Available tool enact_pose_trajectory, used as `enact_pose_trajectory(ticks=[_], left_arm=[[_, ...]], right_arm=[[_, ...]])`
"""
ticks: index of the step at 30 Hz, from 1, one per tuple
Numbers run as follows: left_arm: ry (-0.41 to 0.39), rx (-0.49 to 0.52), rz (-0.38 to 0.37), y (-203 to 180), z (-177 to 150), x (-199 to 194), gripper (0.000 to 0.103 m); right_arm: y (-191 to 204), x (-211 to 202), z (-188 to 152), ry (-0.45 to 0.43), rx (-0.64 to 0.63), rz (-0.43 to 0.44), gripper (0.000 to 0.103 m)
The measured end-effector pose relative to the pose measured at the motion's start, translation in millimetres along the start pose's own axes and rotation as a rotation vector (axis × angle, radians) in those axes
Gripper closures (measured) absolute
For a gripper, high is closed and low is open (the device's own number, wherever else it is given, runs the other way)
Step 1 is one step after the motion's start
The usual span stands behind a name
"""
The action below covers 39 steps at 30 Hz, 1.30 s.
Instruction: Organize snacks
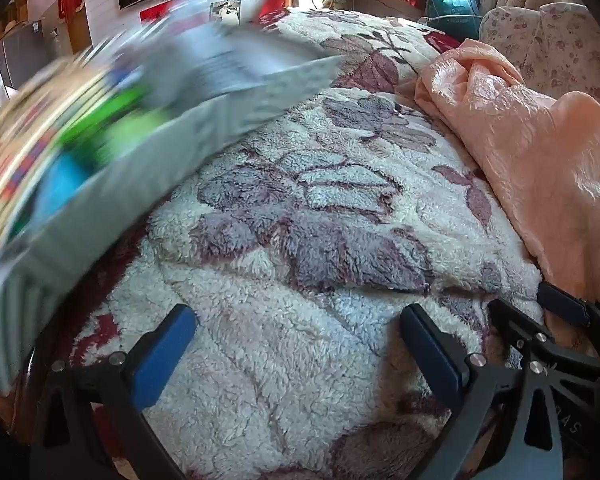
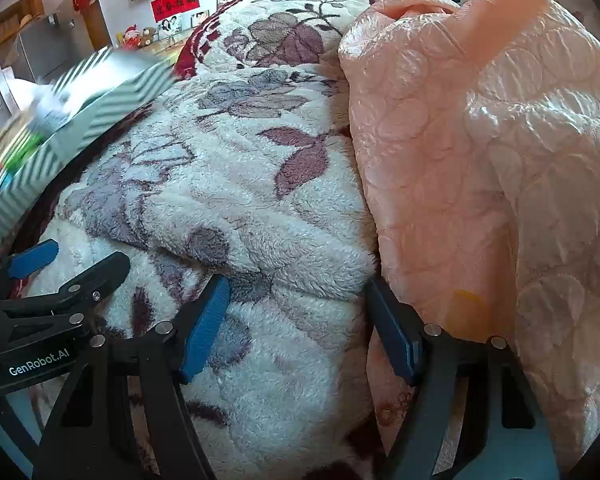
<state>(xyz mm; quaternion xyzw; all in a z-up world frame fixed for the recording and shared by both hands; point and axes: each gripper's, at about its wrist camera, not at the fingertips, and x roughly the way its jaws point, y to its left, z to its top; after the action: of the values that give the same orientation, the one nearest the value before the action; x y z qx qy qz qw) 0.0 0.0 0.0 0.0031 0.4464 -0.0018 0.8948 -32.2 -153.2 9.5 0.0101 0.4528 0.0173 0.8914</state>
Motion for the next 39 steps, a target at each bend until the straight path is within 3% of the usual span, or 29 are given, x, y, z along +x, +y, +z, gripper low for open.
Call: enact_pose_trajectory(ticks=[39], left_arm=[[0.0, 0.001, -0.002, -1.8, -3.6, 0.6, 0.0]], right_arm=[[-0.3, 1.1, 0.4, 0.0, 0.002, 0.0, 0.031]])
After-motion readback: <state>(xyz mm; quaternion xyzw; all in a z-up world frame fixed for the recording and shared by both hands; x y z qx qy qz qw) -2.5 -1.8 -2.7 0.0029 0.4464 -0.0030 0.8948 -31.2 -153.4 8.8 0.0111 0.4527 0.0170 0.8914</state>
